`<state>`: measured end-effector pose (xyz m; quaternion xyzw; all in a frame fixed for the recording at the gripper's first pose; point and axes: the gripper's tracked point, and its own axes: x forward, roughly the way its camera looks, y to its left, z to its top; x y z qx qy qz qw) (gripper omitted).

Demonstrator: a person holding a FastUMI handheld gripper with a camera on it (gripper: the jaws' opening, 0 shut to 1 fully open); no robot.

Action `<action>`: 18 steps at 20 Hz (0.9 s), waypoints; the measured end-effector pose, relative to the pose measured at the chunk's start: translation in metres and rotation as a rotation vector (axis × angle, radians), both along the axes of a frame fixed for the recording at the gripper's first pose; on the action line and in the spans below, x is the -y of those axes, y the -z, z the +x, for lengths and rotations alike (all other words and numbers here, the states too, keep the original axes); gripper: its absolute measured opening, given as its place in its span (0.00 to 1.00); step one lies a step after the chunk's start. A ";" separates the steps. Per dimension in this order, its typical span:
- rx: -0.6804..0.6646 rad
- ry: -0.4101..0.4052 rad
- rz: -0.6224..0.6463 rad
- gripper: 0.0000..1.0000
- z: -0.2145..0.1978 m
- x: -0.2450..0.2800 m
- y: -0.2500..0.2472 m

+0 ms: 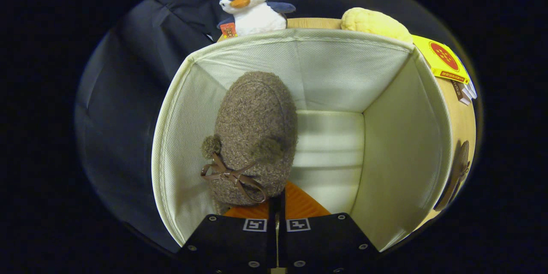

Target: Open the storage box then place both shoes into the box .Put the left shoe in first, then the right shoe, with the right side of both shoes facing outward in a uniform manner.

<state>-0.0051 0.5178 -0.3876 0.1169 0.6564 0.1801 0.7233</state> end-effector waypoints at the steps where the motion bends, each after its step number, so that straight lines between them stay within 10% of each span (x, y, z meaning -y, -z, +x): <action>1: -0.002 -0.017 0.006 0.03 -0.001 0.001 0.000; 4: -0.001 -0.041 0.057 0.08 -0.005 0.000 -0.013; 9: 0.130 -0.099 0.163 0.58 0.009 0.007 -0.061; 18: 0.387 -0.046 0.288 0.84 0.023 0.120 -0.176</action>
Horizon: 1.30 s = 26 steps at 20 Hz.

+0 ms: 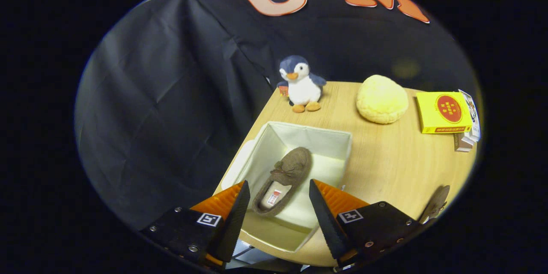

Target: Open the storage box then place both shoes into the box .Put the left shoe in first, then the right shoe, with the right side of both shoes facing outward in a uniform manner.

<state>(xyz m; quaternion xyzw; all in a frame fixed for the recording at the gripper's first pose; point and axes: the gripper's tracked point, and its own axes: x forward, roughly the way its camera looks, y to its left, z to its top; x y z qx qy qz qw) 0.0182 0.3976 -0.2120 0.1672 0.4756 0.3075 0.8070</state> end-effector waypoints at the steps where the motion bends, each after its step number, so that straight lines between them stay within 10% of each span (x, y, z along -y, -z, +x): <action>1: 0.016 0.017 -0.005 0.85 0.000 0.021 -0.003; 14: -0.004 0.271 -0.219 0.99 -0.036 0.269 0.082; 26: -0.215 0.377 -0.354 0.97 -0.102 0.385 0.212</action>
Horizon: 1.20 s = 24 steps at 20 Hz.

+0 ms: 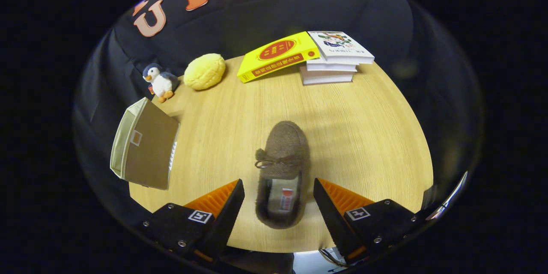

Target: Open the storage box then place both shoes into the box .Put the left shoe in first, then the right shoe, with the right side of both shoes facing outward in a uniform manner.

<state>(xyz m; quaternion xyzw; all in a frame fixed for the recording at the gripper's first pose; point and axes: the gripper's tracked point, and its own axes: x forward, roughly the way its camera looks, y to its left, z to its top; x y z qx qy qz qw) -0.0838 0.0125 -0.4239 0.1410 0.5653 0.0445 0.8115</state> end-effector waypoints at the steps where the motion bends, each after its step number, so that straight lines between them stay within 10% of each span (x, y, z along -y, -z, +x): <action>1: -0.014 -0.007 -0.016 0.96 -0.003 0.006 0.012; 8: -0.068 -0.040 -0.042 0.76 -0.006 0.013 0.068; 19: -0.096 0.019 -0.033 0.10 0.012 0.003 0.088; 24: -0.090 0.058 0.025 0.03 0.025 -0.015 0.046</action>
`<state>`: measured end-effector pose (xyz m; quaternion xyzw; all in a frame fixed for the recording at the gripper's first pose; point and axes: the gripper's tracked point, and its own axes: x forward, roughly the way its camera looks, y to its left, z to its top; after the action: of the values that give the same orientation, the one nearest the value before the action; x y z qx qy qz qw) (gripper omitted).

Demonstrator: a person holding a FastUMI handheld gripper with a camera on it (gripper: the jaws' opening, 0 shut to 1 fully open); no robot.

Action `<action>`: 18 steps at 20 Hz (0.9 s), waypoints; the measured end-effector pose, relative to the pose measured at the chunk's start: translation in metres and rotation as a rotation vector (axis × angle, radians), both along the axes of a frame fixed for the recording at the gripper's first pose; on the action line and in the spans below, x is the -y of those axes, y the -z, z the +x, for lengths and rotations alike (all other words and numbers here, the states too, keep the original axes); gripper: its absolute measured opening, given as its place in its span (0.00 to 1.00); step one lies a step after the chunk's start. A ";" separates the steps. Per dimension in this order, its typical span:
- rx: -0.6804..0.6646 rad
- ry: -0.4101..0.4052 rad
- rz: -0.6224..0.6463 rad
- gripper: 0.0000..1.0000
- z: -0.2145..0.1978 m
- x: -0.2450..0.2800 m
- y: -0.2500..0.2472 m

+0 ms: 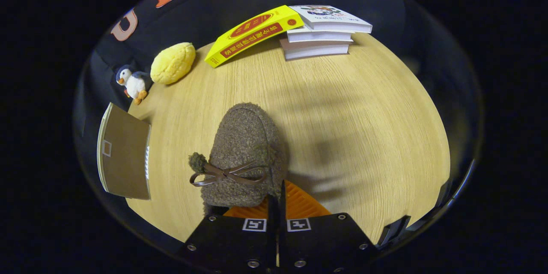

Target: Open the storage box then place both shoes into the box .Put the left shoe in first, then the right shoe, with the right side of both shoes facing outward in a uniform manner.

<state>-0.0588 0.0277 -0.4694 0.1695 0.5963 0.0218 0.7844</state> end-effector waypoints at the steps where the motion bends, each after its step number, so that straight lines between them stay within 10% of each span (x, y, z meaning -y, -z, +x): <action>1: 0.009 -0.001 -0.002 0.03 0.005 -0.006 -0.012; 18: 0.179 -0.132 0.165 0.03 0.090 -0.269 -0.212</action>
<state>0.0313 0.2967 -0.2570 0.1912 0.5299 0.1374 0.8147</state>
